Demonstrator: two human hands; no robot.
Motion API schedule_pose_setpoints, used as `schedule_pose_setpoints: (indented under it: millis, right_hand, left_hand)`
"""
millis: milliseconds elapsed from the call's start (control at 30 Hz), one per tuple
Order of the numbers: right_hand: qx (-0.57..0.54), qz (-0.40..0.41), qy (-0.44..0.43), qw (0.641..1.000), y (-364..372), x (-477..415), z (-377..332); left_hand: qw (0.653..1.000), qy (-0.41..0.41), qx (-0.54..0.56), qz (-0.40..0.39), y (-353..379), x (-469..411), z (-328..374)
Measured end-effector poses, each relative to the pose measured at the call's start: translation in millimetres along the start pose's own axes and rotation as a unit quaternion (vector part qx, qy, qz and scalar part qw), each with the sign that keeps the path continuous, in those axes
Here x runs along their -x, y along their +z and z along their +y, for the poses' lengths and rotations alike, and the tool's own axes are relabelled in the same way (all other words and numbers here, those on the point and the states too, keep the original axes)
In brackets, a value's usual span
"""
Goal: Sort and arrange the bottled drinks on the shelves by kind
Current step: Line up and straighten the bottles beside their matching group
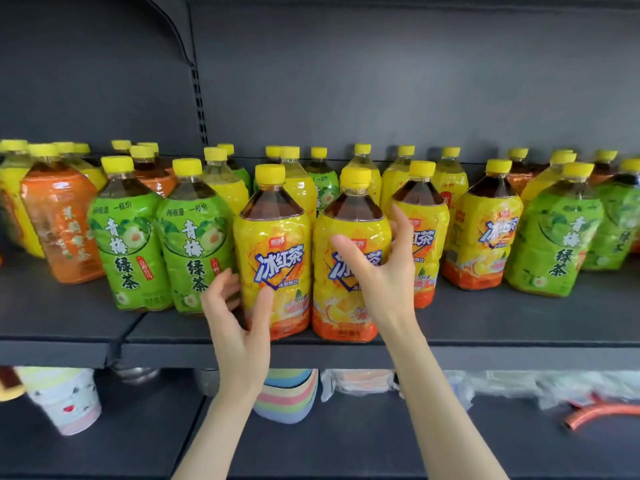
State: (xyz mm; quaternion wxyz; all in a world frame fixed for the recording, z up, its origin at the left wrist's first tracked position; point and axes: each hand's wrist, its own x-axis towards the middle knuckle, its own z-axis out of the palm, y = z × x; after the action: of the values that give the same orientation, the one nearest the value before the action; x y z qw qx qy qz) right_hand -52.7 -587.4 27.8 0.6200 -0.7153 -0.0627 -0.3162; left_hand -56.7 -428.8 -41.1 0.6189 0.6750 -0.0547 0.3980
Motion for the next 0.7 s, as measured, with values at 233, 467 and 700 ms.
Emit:
schedule_pose_setpoints:
  millis: [233,467,700]
  right_hand:
    - [-0.083,-0.036,0.080,0.993,-1,15,29]
    - [-0.091,0.009,0.065,0.994,-15,25,18]
    - [-0.096,0.059,0.053,0.992,-95,37,-11]
  left_hand:
    - [0.996,-0.072,-0.049,-0.036,12,-10,9]
    - [0.997,-0.072,0.024,-0.025,16,-2,20]
    - [0.984,-0.066,0.130,-0.106,47,28,85]
